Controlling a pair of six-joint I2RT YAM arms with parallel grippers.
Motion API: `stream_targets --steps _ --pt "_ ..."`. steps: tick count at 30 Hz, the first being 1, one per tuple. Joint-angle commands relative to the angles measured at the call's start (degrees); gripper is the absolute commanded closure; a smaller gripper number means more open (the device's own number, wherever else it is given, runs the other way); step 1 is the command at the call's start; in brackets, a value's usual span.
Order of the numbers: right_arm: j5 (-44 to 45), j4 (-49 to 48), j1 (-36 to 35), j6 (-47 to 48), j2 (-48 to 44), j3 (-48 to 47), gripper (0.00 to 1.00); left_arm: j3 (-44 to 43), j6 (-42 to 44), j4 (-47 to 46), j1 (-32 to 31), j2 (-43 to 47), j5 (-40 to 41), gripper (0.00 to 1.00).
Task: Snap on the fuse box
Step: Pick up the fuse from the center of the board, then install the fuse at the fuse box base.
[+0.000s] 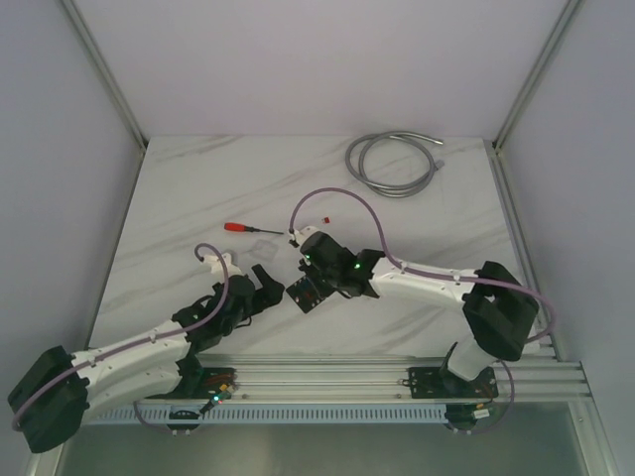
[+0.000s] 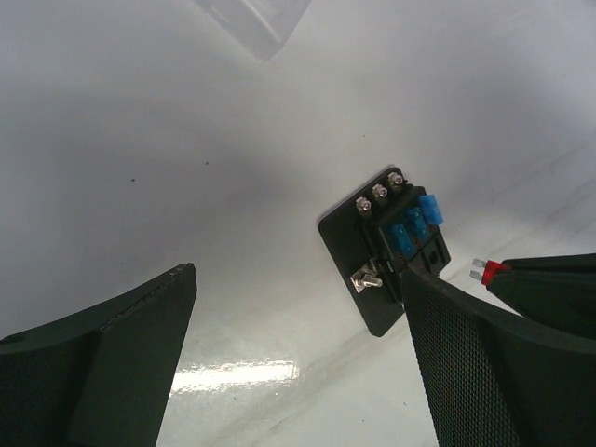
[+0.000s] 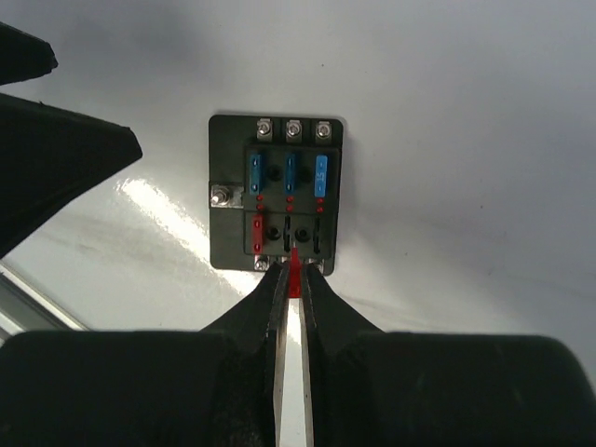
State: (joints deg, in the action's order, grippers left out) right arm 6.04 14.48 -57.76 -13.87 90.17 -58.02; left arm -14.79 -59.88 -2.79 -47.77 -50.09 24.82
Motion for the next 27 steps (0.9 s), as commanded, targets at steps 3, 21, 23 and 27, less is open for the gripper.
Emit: stream_targets --steps 3,21,23,27 --pt "-0.03 2.53 -0.74 2.82 4.64 -4.24 1.0 -0.97 0.04 -1.85 2.69 -2.47 -5.47 0.0" --pt "1.41 5.01 -1.74 3.41 10.06 -8.37 1.0 0.16 -0.44 -3.06 5.32 -2.65 -8.83 0.0" --pt "1.78 5.45 -1.96 3.41 10.44 -8.71 1.0 0.25 -0.51 -3.11 5.34 -2.65 -8.84 0.0" --pt "2.49 6.61 -2.34 3.57 10.82 -9.29 1.0 0.21 -0.55 -3.15 5.41 -2.82 -9.12 0.0"
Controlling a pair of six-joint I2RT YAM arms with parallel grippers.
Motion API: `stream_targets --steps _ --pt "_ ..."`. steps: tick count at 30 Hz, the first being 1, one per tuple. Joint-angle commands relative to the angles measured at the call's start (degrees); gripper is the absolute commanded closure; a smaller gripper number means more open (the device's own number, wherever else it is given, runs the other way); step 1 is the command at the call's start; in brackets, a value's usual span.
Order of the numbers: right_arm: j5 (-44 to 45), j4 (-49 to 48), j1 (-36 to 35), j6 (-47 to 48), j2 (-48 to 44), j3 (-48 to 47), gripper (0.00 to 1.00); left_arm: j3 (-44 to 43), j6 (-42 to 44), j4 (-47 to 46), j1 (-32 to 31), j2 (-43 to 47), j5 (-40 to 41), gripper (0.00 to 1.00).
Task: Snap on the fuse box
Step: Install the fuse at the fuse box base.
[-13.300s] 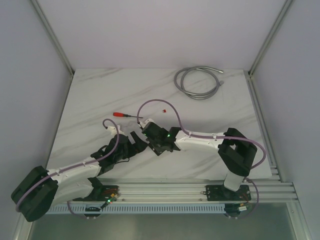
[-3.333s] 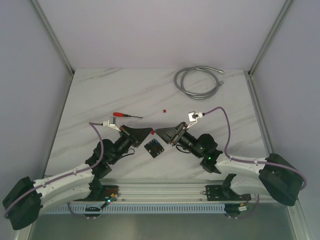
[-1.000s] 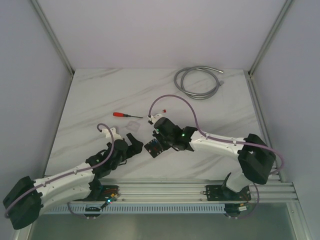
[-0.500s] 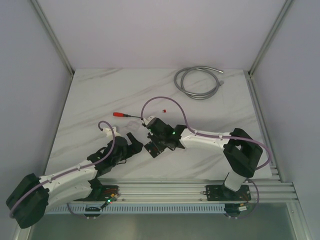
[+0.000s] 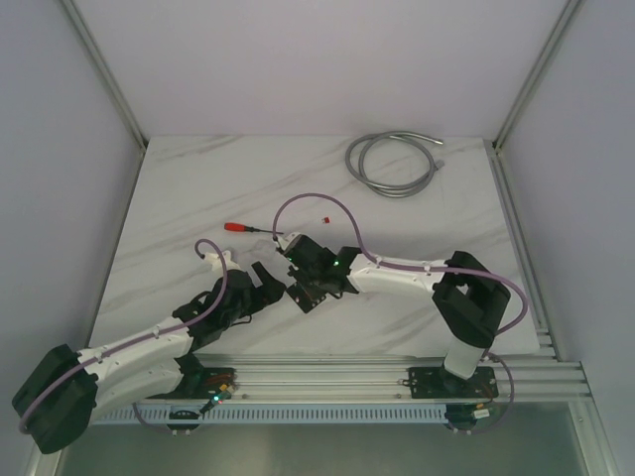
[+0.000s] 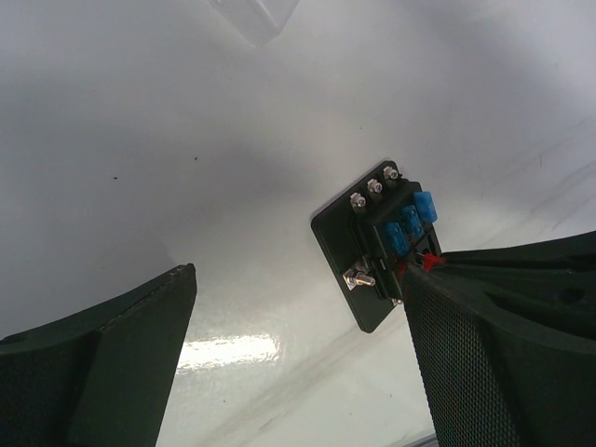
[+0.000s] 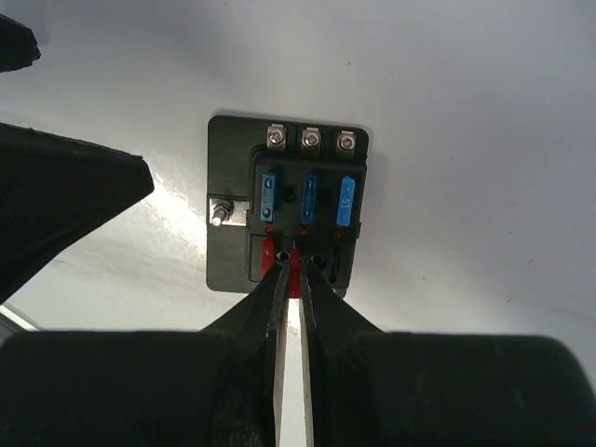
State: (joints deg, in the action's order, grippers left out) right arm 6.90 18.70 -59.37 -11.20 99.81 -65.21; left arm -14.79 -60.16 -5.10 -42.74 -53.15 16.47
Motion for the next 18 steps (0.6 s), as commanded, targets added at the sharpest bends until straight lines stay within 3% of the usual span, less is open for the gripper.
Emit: stream_targets --steps 1,18 --pt "1.75 2.58 -0.82 0.92 1.18 -2.11 1.0 0.25 -0.23 -0.87 0.42 0.24 -0.76 0.0" --pt "3.73 4.0 -1.84 1.09 -1.47 -2.54 1.0 0.23 -0.36 -1.05 0.46 0.06 -0.81 0.0"
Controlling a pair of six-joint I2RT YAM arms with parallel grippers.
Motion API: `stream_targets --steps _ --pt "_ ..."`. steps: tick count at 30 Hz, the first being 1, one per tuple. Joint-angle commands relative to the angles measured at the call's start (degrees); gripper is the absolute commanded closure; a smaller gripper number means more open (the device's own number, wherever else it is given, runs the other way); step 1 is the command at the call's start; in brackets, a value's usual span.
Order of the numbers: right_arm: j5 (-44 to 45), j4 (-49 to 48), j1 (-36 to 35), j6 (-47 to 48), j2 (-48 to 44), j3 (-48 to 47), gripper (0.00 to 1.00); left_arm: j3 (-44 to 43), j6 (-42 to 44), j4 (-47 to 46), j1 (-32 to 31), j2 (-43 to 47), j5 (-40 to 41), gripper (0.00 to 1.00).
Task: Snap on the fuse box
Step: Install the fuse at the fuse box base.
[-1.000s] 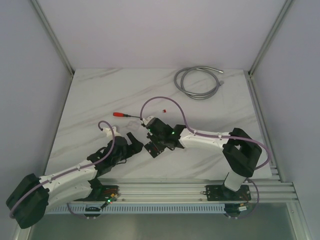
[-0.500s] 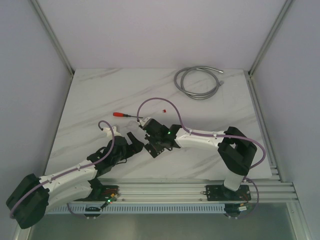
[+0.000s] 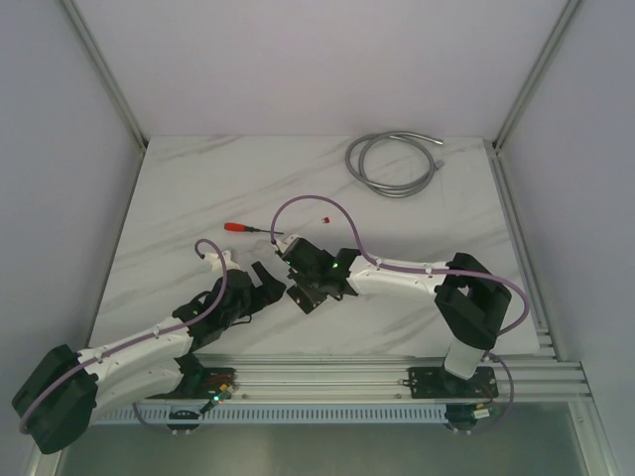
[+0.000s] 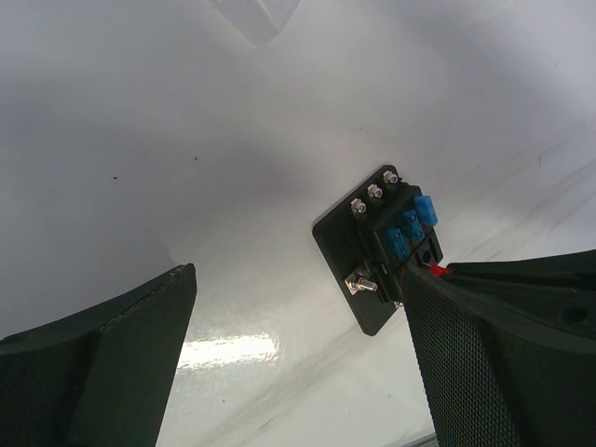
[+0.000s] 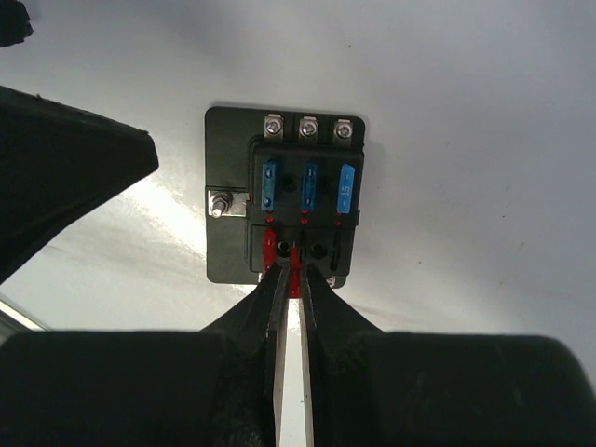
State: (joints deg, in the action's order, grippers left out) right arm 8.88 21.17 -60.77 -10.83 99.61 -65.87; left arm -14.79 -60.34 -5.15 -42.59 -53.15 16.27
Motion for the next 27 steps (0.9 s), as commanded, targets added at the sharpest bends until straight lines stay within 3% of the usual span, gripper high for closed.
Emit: stream_targets --steps 1,27 --pt "1.78 1.63 -0.39 0.72 -1.06 -1.9 1.0 0.2 -0.16 -1.01 0.31 0.06 -0.69 0.0" --pt "3.39 3.46 -0.66 0.9 1.69 -2.95 1.0 -0.15 0.02 -1.49 0.35 -0.69 -0.95 0.0"
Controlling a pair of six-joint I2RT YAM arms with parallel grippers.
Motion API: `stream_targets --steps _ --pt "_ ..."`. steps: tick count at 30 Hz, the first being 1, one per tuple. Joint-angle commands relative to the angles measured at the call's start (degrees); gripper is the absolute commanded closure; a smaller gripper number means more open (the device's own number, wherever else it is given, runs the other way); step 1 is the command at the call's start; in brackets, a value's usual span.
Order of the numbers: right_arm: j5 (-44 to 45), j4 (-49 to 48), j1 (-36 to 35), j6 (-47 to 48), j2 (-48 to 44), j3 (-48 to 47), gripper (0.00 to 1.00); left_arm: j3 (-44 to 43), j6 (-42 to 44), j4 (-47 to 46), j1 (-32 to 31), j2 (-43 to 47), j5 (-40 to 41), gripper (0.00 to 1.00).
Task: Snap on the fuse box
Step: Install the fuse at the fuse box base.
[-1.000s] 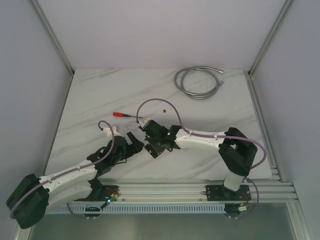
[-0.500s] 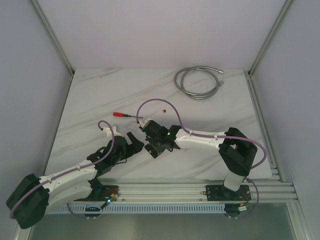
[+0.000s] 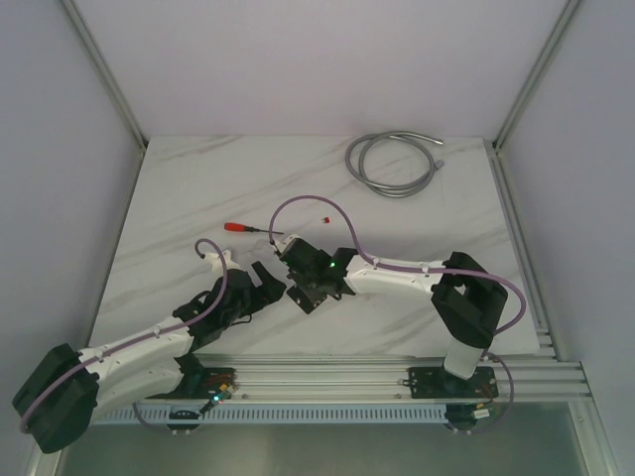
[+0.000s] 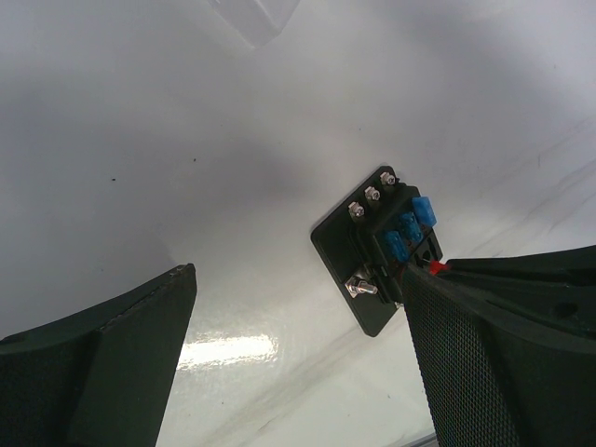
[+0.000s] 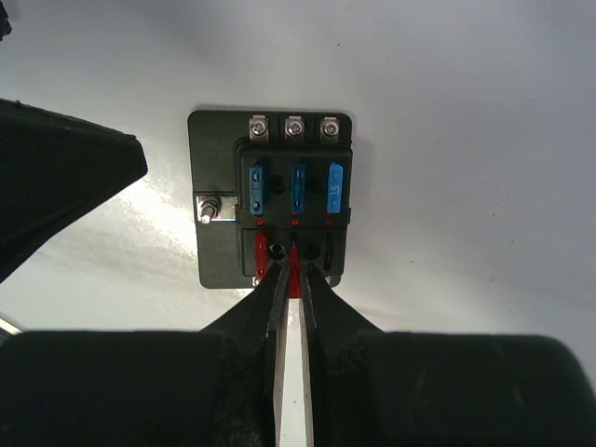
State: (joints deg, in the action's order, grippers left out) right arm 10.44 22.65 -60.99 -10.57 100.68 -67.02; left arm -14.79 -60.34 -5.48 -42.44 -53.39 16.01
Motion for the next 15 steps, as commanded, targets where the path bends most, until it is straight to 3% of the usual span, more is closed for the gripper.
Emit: stream_targets --steps 1,15 --pt "1.94 2.14 -0.48 0.64 0.4 -1.73 1.0 -0.21 0.03 -1.2 0.24 -0.61 -0.71 0.0" --pt "1.34 3.08 -0.86 1.37 0.39 -1.88 1.0 -0.26 0.13 -1.61 0.25 -1.11 -1.16 0.0"
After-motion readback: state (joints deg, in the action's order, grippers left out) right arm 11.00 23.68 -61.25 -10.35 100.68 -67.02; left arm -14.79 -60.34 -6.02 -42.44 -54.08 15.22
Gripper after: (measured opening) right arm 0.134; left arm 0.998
